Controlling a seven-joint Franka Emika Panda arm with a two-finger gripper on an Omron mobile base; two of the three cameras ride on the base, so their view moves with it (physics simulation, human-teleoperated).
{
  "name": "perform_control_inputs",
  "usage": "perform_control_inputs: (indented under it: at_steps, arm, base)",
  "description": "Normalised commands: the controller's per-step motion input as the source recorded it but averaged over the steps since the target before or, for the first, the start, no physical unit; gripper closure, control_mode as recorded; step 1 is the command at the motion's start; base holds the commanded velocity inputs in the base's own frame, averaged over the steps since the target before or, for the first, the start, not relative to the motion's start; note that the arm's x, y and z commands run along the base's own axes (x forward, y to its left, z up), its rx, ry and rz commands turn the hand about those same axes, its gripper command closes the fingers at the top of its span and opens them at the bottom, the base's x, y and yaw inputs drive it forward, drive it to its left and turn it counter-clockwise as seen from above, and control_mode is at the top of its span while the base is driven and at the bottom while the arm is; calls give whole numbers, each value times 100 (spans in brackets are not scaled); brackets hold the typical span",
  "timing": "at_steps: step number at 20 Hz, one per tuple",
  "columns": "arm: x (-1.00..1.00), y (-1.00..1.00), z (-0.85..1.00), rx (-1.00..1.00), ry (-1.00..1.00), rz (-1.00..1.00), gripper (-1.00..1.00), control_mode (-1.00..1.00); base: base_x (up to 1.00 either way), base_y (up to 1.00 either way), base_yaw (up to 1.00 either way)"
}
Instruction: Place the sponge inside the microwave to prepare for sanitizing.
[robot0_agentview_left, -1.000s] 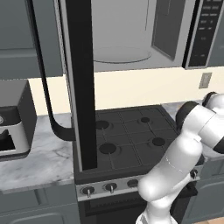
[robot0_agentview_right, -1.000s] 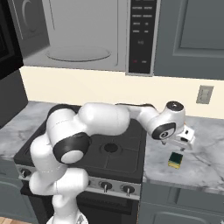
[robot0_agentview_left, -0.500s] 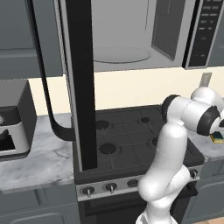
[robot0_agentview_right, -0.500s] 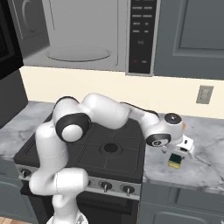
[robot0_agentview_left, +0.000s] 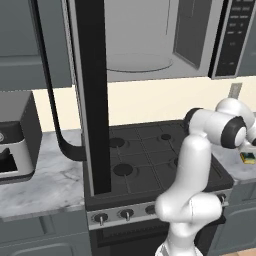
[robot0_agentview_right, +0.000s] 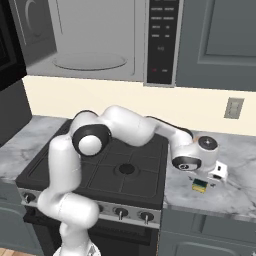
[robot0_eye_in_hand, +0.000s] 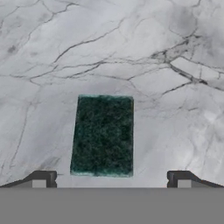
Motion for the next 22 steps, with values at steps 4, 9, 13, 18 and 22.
perform_control_inputs:
  at_steps: [4, 9, 13, 18, 22]
  arm:
    - [2, 0, -16, 1, 3, 1, -100, -100]
    - [16, 16, -9, 0, 0, 0, -100, -100]
    - [24, 21, -9, 0, 0, 0, -100, -100]
    - [16, 2, -28, 0, 2, 0, -100, -100]
    - [14, 0, -41, 0, 6, 0, -100, -100]
  base:
    - [0, 0, 0]
    - [0, 0, 0]
    - [0, 0, 0]
    - [0, 0, 0]
    - [0, 0, 0]
